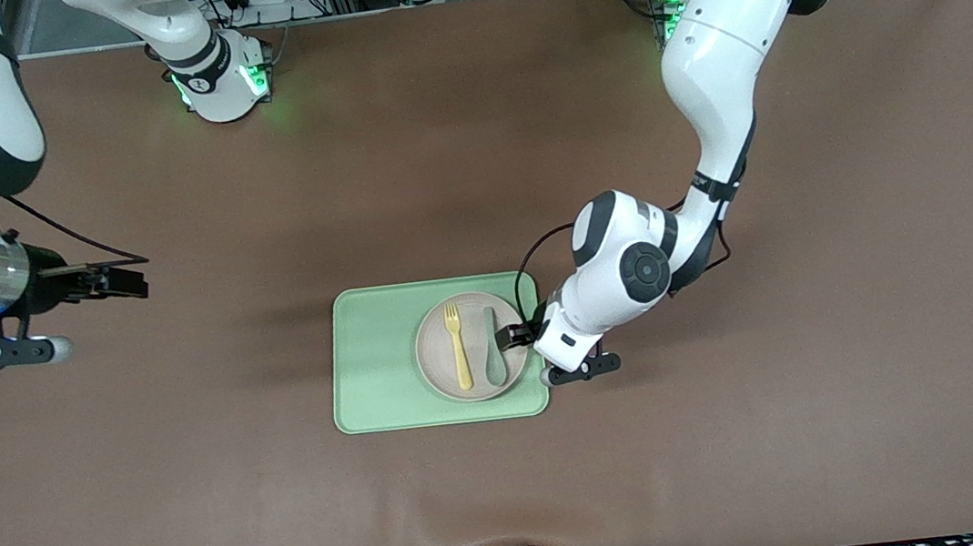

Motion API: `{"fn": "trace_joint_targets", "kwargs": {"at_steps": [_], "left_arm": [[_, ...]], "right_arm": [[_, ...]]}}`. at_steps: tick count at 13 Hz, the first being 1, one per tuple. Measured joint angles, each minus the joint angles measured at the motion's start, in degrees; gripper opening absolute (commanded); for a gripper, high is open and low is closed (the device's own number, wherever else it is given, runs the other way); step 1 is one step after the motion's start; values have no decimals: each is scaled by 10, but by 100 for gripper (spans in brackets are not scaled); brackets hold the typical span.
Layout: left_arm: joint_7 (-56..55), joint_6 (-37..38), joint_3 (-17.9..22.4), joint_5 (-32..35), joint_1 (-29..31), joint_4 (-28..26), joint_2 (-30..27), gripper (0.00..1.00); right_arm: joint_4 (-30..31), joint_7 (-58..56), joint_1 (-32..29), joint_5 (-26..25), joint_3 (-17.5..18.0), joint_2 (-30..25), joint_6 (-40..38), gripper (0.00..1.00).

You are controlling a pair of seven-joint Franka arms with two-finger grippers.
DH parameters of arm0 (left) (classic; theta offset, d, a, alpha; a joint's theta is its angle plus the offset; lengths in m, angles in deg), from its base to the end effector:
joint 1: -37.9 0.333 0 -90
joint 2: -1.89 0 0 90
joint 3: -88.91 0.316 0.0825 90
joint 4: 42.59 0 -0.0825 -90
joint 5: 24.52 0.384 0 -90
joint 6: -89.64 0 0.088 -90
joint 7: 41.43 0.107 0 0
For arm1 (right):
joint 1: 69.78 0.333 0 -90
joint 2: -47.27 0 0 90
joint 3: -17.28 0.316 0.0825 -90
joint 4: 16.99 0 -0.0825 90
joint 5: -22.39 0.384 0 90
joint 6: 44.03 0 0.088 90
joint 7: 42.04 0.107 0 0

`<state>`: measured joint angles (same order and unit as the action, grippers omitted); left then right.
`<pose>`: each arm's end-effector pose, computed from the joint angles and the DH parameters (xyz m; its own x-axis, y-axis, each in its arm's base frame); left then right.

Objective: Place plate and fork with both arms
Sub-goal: 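Release the plate and withdraw the left gripper while the right gripper reaches the plate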

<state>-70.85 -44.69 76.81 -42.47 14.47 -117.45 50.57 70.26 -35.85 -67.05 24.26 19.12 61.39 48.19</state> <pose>0.6439 -0.4138 0.2585 0.9837 0.1597 -0.0827 0.1797 -0.8902 0.4186 0.6176 0.0508 0.5050 0.9863 -0.0302 -0.1623 -0.0343 -0.9992 -0.0225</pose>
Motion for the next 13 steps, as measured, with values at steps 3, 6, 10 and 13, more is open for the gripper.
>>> {"fn": "trace_joint_targets", "kwargs": {"at_steps": [3,6,10,13], "left_arm": [[-3,70,3,4,38,2,-66,100],[-3,133,4,42,79,2,-116,100],[-3,239,5,49,138,1,-175,100],[10,316,6,51,186,0,-217,100]], "right_arm": [[-9,2,36,0,1,33,81,100],[-10,3,66,0,1,72,143,100],[-14,73,113,0,2,117,196,100],[-25,111,148,-1,2,160,247,100]]}}
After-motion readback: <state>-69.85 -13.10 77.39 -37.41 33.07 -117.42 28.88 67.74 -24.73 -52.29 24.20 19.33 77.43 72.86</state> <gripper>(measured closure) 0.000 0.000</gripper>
